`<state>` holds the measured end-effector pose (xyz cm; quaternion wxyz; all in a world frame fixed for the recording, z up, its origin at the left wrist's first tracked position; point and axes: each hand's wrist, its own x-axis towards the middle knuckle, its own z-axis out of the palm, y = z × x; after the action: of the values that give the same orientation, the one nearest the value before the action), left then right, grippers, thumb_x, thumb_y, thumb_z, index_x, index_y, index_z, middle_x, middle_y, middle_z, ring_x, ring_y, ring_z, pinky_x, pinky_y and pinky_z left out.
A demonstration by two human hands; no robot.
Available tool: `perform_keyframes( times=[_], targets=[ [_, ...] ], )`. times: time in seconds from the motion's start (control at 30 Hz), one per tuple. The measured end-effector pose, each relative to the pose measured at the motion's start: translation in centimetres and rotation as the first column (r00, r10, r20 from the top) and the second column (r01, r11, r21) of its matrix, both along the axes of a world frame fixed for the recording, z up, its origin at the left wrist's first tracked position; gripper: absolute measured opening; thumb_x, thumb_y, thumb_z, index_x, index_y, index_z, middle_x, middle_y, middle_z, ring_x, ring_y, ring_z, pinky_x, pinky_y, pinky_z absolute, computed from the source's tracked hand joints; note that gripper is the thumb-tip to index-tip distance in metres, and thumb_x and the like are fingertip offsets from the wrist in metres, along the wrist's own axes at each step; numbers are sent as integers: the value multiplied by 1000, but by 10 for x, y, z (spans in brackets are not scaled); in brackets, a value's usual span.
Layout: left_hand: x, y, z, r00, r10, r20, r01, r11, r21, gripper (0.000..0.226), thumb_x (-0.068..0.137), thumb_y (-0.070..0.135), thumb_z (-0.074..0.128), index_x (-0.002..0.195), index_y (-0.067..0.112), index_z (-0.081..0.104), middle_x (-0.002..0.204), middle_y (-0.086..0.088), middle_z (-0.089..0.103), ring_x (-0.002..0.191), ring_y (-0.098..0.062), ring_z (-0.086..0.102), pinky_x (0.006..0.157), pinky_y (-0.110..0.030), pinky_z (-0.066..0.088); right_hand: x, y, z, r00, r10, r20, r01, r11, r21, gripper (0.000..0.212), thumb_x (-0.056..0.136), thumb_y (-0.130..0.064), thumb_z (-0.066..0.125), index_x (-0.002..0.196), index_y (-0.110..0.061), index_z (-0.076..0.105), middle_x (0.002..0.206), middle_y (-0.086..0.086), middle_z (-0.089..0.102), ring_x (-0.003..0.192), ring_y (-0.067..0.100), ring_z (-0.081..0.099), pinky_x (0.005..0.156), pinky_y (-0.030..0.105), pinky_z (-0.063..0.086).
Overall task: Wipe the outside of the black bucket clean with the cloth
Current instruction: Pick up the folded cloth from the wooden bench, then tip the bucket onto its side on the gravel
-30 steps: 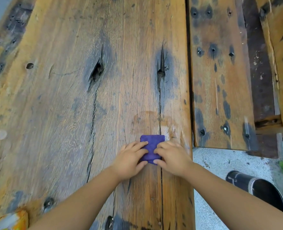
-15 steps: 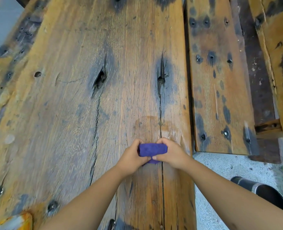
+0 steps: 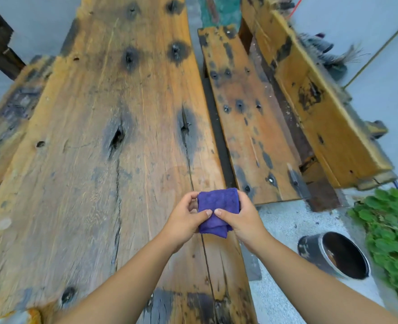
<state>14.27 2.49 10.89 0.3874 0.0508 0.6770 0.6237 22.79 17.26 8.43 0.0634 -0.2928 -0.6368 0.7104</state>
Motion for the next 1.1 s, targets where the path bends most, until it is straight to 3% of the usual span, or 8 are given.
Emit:
perform_keyframes(
  times=[0.17,0.37,0.5,0.63,0.73,0.87,1.03,1.1],
  targets=[
    [69,26,-1,984,-167,-67,167,986,-9,34,87,-4,65,115,12,58,103,-7,64,75,-10,63,66,-29,54,94,-1,4,961,-271,48,274,960,-56,60,59,-22,82,114,-19,57,107,5,71,96,19,70,72,31,55],
    [143,68,-7,909,-402,-110,403,915,-14,31,85,-3,68,107,18,62,109,-9,67,89,-16,64,77,-35,55,199,6,3,848,-522,90,530,836,-142,35,76,-3,80,107,-10,66,101,14,74,93,33,71,75,44,59],
    [202,101,-6,807,-567,-165,565,822,-63,32,84,0,69,110,18,63,114,-15,65,94,-25,64,87,-45,53,270,16,4,741,-666,80,665,714,-217,35,80,1,75,112,-9,63,104,16,73,96,36,70,82,53,57],
    [256,137,-10,729,-664,-167,658,747,-101,32,85,2,69,108,23,62,109,-10,63,78,-19,62,76,-40,56,329,34,-8,680,-731,55,717,648,-257,37,83,3,71,116,-6,59,109,18,72,100,37,69,85,53,55],
    [295,165,-13,731,-678,-77,669,734,-116,30,87,2,67,112,19,61,107,-9,60,89,-26,63,82,-54,56,370,57,-18,662,-749,34,723,625,-295,40,81,2,72,118,-9,59,111,16,72,100,33,70,77,46,58],
    [346,205,-16,765,-643,39,644,760,-89,28,90,-1,63,111,19,62,112,-12,61,75,-18,66,61,-37,60,420,95,-31,689,-725,12,690,650,-319,61,68,-2,80,121,-18,56,110,9,73,101,27,70,76,37,57],
    [397,259,-32,762,-642,85,648,756,-91,30,91,-2,61,115,17,61,118,-14,59,75,-20,64,61,-35,58,467,145,-56,659,-751,44,732,627,-266,60,64,-6,78,119,-20,57,105,3,74,96,22,71,71,29,56],
    [412,282,-50,766,-635,97,642,762,-84,31,91,-2,61,116,16,61,115,-12,58,76,-19,65,66,-42,59,480,169,-74,630,-774,59,759,598,-258,61,63,-9,78,119,-22,57,105,1,75,95,21,72,70,28,56]
  ],
)
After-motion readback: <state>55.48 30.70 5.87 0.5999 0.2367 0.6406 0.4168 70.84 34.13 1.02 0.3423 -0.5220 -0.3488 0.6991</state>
